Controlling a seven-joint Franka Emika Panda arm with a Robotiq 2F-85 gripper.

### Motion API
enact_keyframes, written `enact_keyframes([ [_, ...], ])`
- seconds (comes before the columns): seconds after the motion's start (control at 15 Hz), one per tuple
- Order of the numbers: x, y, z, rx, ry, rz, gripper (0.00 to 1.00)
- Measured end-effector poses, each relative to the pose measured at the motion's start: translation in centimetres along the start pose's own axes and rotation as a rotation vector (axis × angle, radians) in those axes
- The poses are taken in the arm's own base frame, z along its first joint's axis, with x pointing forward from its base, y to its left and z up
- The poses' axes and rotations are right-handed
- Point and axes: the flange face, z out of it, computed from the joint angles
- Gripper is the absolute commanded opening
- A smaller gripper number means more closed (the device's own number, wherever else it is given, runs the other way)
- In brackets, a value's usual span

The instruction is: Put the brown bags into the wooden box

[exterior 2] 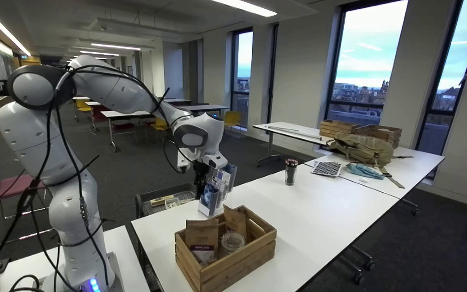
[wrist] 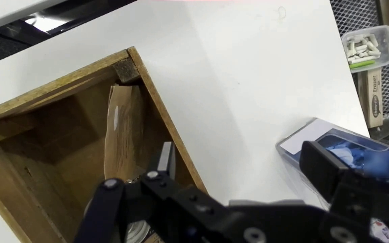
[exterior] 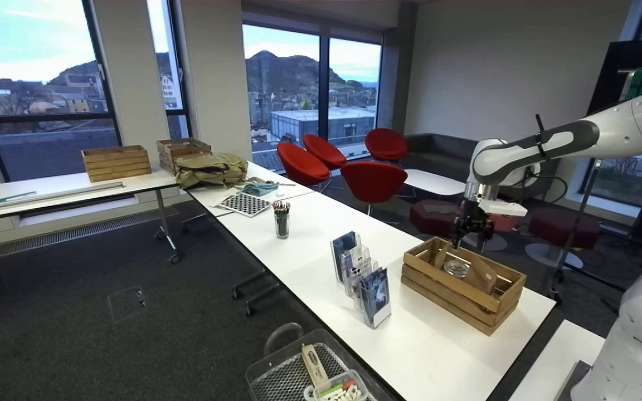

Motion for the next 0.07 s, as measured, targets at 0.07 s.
enact_keyframes([
  [0.07,0.01,0.01,0.03,-0.001,-0.001,-0.001,1.00],
])
